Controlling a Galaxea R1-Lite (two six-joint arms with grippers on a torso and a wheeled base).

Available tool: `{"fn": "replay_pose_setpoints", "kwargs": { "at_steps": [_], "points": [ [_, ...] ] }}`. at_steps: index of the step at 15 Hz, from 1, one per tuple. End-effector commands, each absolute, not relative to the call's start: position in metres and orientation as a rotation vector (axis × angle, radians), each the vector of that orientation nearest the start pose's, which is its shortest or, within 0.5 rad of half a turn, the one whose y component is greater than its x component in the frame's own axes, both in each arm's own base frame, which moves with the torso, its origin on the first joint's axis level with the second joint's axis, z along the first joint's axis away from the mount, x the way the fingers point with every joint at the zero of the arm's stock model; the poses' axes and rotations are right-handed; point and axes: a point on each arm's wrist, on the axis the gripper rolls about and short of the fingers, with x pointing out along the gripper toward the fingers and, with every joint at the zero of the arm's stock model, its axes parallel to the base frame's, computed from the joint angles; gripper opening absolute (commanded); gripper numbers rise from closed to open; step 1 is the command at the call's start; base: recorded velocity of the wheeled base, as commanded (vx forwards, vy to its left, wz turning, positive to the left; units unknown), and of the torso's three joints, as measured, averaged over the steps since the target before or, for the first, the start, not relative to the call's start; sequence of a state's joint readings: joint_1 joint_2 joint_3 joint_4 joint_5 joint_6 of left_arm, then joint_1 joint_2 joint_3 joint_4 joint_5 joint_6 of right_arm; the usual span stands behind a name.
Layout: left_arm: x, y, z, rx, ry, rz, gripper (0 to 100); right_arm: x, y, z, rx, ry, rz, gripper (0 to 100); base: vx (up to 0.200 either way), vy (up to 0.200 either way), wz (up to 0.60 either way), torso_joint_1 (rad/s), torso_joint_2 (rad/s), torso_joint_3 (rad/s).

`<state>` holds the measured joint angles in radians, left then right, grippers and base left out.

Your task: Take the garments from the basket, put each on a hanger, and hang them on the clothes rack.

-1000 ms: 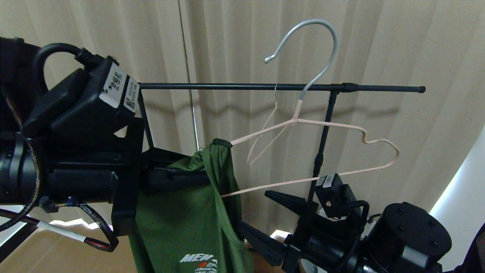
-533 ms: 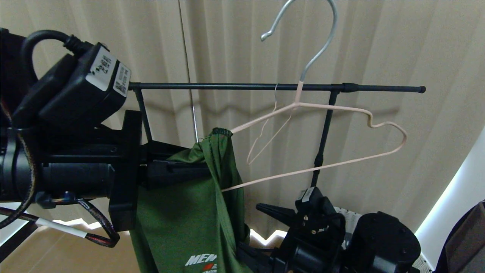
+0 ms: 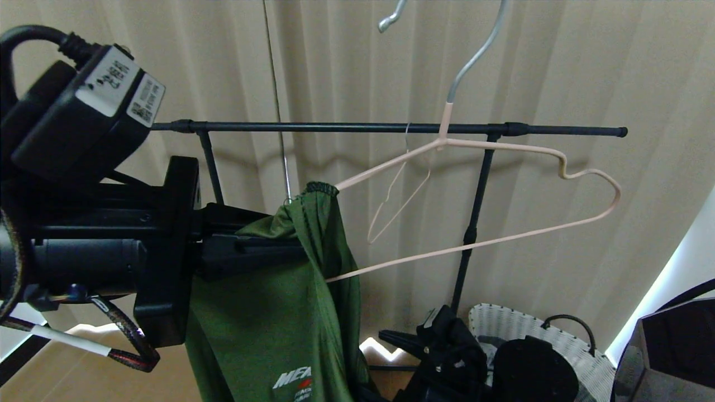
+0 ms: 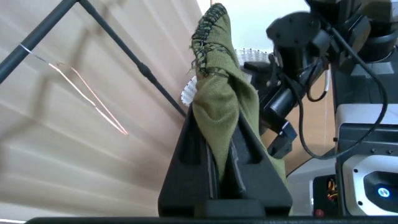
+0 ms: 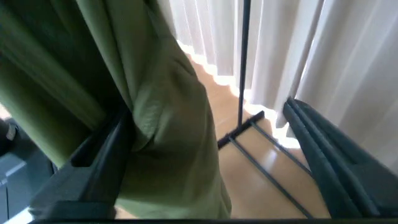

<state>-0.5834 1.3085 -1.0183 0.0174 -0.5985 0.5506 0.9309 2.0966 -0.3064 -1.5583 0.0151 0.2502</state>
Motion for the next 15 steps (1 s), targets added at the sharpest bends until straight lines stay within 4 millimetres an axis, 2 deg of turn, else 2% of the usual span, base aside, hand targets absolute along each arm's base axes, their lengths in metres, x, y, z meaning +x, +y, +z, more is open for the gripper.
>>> {"fn": "replay_pose_setpoints", "kwargs": {
  "at_steps": [1, 4, 8, 13, 15],
  "points": [
    [0.164, -0.123, 0.282, 0.478, -0.003, -1.227, 0, 0.168, 0.224, 0.047, 0.115, 0.350, 0.897, 0, 0.000, 0.000, 0.00, 0.000, 0.00, 0.000],
    [0.165, -0.120, 0.280, 0.477, 0.005, -1.216, 0, 0.163, 0.207, 0.055, 0.103, 0.344, 0.875, 0, 0.000, 0.000, 0.00, 0.000, 0.00, 0.000],
    [0.167, -0.118, 0.275, 0.478, 0.030, -1.204, 0, 0.172, 0.173, 0.071, 0.104, 0.292, 0.772, 0, 0.000, 0.000, 0.00, 0.000, 0.00, 0.000],
    [0.172, -0.110, 0.265, 0.479, 0.072, -1.161, 0, 0.201, 0.118, 0.093, 0.121, 0.181, 0.539, 0, 0.000, 0.000, 0.00, 0.000, 0.00, 0.000],
    [0.173, -0.108, 0.263, 0.479, 0.083, -1.154, 0, 0.210, 0.105, 0.096, 0.126, 0.159, 0.473, 0, 0.000, 0.000, 0.00, 0.000, 0.00, 0.000]
  ]
}}
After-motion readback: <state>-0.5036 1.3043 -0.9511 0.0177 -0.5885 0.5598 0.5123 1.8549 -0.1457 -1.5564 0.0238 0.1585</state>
